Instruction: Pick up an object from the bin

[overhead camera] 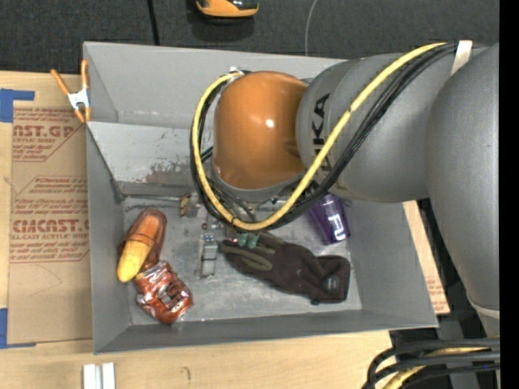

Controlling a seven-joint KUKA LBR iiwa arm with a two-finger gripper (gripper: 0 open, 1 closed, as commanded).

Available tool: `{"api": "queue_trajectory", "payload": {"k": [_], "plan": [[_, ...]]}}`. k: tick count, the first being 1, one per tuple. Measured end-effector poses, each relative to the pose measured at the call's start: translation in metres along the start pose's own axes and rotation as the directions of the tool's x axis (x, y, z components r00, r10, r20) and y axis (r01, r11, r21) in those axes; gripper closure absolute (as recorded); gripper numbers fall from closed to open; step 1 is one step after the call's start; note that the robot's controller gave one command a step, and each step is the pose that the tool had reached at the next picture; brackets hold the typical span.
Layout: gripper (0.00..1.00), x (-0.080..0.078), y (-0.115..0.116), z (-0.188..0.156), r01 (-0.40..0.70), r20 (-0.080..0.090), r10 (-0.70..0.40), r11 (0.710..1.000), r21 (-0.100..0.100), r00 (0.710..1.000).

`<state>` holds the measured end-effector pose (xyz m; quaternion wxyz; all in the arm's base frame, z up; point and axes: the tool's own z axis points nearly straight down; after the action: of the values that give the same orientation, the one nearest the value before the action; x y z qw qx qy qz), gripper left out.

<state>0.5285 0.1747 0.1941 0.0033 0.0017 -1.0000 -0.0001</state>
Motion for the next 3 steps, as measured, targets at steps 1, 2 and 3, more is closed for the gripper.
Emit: {"api": "queue_trajectory", "payload": {"k": [1,2,3], "plan": [[0.0,-0.002,-0.001,-0.005,-0.002,0.008,0.002,1.0,-0.001,1.0],[0.0,-0.007,-0.043,0.044,0.061,0.014,-0.061,0.998,-0.002,0.998],[0.0,-0.015,-0.064,0.086,0.08,0.007,-0.08,0.997,0.003,0.997]]}}
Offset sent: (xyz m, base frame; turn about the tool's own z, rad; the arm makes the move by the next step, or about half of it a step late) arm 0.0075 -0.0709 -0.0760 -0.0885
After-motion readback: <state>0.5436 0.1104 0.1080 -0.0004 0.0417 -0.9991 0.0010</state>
